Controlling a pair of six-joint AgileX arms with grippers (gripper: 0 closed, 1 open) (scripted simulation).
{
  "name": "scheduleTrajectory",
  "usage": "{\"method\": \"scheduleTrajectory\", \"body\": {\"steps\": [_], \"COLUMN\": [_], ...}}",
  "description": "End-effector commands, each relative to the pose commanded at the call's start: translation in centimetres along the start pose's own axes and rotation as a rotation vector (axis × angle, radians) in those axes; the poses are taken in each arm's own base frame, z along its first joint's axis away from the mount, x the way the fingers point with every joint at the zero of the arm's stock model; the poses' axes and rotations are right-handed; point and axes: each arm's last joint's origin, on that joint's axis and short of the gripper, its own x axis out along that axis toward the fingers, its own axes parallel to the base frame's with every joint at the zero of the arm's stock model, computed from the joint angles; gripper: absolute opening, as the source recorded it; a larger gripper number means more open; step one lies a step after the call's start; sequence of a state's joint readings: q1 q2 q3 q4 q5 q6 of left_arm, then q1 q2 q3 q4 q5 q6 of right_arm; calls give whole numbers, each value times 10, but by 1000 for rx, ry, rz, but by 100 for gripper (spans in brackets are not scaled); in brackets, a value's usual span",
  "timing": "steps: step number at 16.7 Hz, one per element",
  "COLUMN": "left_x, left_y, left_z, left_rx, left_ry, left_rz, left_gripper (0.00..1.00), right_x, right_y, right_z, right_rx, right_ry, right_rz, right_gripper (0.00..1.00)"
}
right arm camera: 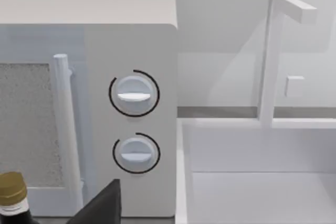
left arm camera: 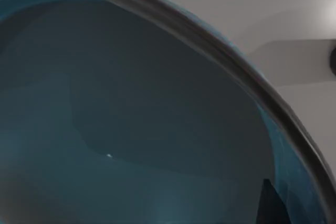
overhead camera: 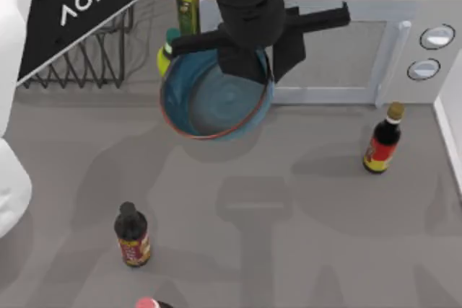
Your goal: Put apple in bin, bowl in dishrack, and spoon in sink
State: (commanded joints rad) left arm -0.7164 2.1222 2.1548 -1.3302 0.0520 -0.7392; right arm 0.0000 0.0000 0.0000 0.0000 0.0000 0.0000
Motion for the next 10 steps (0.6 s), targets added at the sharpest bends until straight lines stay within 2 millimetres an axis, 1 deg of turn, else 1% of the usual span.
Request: {"method": "scheduleTrajectory", "body": {"steps": [2, 3, 5, 7, 9, 10], "left_x": [-39, -61, -104, -144, -174, -185], "left_y": [45, 70, 120, 167, 207, 223], "left_z": [18, 23, 22, 8, -18, -33], "left_rx": [-12, -14, -5, 20, 57, 78], "left_ry": [-139, -228, -435, -660, -879, -979], "left_rz": [-94, -137, -200, -219, -189, -158], "left_gripper": [0, 0, 0, 0, 0, 0], "right_x": [0, 0, 0, 0, 0, 0], "right_y": [0, 0, 0, 0, 0, 0], "right_z": [0, 0, 0, 0, 0, 0], "right_rx": [0, 0, 0, 0, 0, 0], "right_ry": [0, 0, 0, 0, 0, 0], "right_rz": [0, 0, 0, 0, 0, 0], "right_gripper": [100, 100, 100, 100, 100, 100]}}
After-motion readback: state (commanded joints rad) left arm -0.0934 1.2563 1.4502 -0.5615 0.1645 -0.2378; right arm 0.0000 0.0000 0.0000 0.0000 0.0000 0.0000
